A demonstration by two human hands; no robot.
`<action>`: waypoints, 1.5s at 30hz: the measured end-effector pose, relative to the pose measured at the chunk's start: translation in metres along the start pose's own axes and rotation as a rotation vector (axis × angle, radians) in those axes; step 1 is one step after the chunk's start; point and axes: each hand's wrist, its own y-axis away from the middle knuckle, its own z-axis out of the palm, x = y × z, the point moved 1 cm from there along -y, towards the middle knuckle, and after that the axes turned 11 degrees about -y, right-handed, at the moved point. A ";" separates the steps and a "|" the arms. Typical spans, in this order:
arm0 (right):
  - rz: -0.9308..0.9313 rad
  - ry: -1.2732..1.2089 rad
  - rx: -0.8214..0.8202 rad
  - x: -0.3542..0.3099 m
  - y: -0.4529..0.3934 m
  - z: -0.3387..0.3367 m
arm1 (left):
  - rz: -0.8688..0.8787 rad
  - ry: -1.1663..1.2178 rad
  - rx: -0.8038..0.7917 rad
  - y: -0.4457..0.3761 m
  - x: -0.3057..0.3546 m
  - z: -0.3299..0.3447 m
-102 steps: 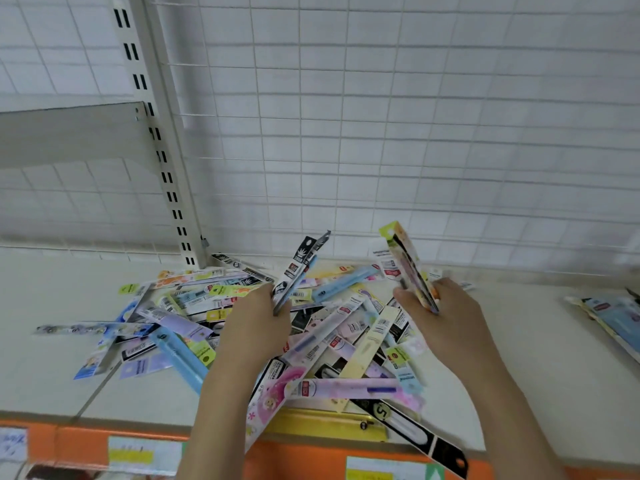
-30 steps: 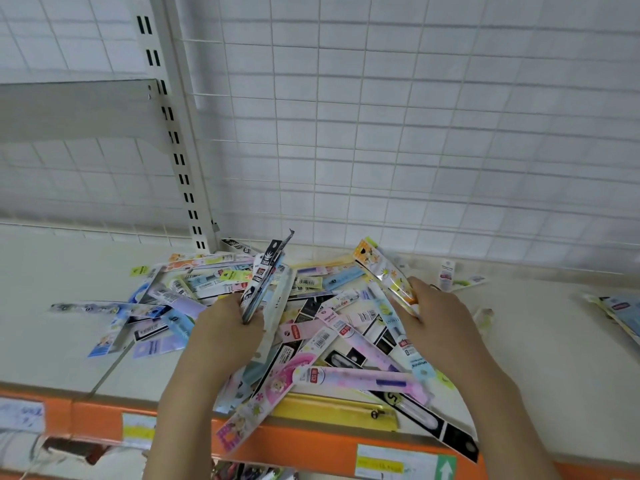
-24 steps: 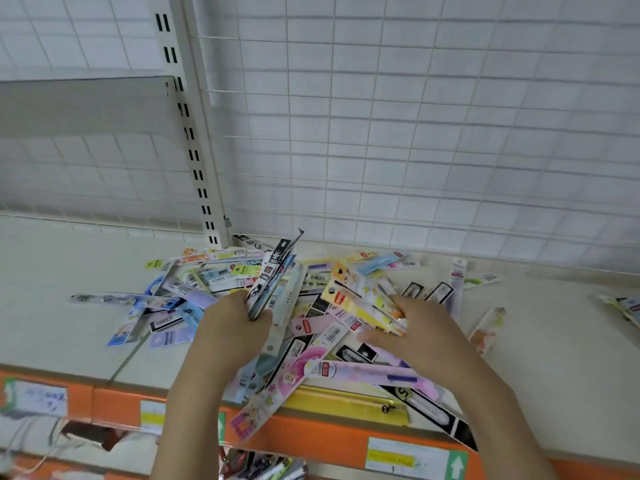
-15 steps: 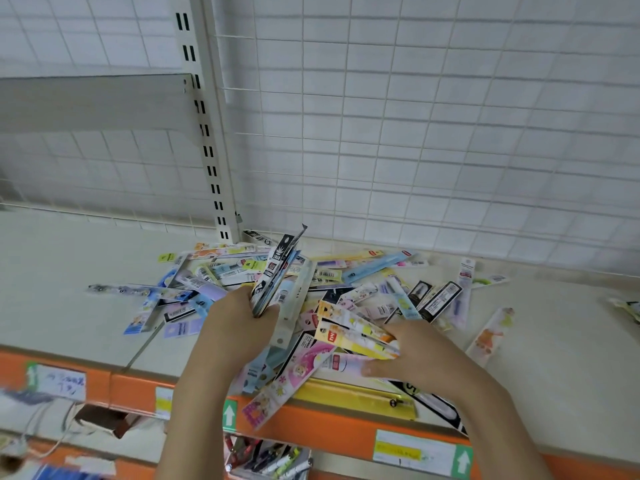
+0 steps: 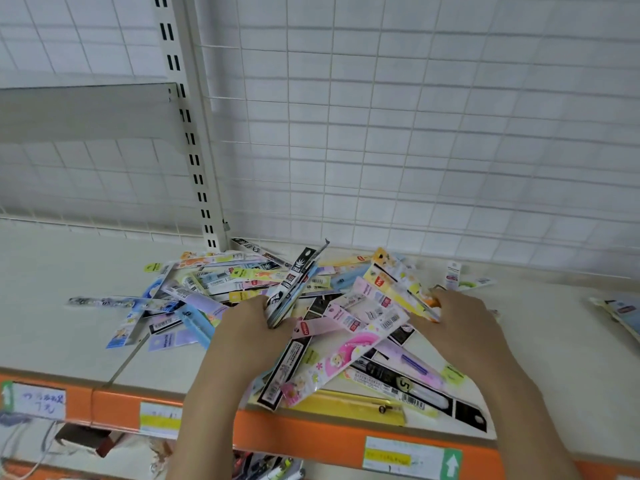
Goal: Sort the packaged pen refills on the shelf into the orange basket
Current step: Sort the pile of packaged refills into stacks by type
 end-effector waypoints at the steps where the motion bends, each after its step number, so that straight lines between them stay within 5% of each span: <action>1: 0.021 -0.016 0.019 0.003 0.000 0.000 | 0.020 0.002 -0.017 0.000 0.005 0.001; 9: 0.151 -0.060 0.181 0.028 -0.003 -0.009 | 0.116 -0.005 -0.240 0.008 0.036 0.031; 15: 0.170 -0.146 0.112 0.033 0.003 -0.010 | 0.172 -0.246 -0.351 0.011 0.045 0.053; 23: 0.151 -0.195 0.143 0.036 0.002 -0.009 | 0.142 -0.254 -0.222 0.001 0.049 0.044; 35: 0.129 -0.271 0.135 0.035 0.002 -0.012 | 0.077 0.290 0.242 0.003 0.054 -0.002; 45: 0.139 -0.223 0.130 0.046 0.000 -0.014 | 0.060 0.453 0.116 0.001 0.042 0.006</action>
